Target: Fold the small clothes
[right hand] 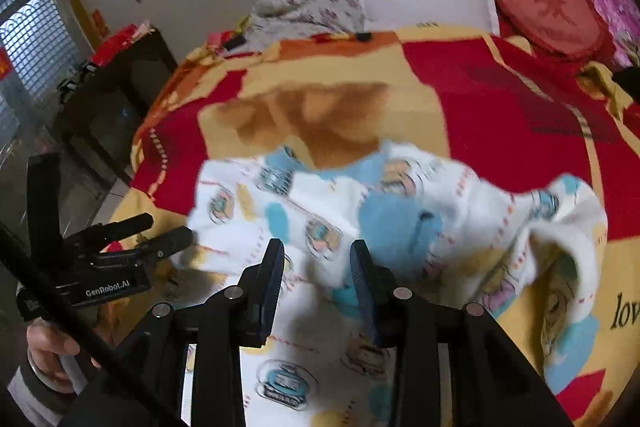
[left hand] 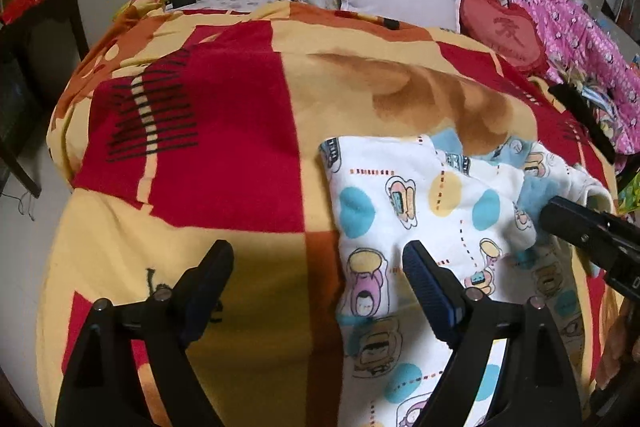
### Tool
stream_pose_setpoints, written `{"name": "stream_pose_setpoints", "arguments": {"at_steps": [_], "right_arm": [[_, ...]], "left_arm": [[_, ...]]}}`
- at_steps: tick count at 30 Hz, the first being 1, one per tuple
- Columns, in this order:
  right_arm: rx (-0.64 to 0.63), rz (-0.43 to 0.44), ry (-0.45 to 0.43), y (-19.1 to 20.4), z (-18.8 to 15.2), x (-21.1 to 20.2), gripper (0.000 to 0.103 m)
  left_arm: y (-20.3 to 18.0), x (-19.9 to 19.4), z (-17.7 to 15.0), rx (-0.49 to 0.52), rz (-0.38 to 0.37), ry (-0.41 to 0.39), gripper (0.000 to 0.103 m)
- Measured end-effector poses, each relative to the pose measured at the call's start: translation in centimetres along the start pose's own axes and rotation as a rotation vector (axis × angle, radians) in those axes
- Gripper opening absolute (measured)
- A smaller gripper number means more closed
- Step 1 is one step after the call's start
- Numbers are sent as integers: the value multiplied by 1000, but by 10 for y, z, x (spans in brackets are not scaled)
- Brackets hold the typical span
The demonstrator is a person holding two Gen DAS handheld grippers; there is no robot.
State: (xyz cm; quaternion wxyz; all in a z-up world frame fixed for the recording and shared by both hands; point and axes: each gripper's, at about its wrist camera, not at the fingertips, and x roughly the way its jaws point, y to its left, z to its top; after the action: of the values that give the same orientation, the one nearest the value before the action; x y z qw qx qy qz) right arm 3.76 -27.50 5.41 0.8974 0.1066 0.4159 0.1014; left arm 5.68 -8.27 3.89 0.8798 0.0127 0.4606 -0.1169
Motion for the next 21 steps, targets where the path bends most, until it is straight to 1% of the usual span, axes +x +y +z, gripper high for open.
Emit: {"name": "stream_pose_setpoints", "arguments": {"at_steps": [2,3,5,7,11,15,16,17,18,19,20,21], "right_arm": [[6,9,13,2,3,10,37],[11,19,23,3,3,14,37],[3,34,35,8,0,17,37],[-19,27,37,13,-5,16,37],[1,10,37,6,-6,15,37],[10,-14,29,-4,-5,10,37],[12,-17,32,-7,-5,11,37],[16,-20,36,-9,-5,12,37],[22,-23,39,-12,-6,13,37],[31,-24,44,-15,-7,15,37],[43,-22,52,-17,-8,18,37],[49,-16,60,-19,-10,20,37]], "left_arm": [[-2,6,0,5,30,18,87],[-1,8,0,-3,23,26,87],[4,8,-1,-38,-27,34,87],[6,8,0,-65,-62,31,87],[4,15,13,-85,-55,30,87],[6,25,29,-127,-83,30,87],[6,28,31,-128,-83,34,84],[5,32,33,-121,-89,45,64],[3,37,33,-110,-97,68,47],[2,43,32,-97,-115,103,20],[1,45,30,-93,-140,111,19],[1,42,30,-81,-138,95,18]]}}
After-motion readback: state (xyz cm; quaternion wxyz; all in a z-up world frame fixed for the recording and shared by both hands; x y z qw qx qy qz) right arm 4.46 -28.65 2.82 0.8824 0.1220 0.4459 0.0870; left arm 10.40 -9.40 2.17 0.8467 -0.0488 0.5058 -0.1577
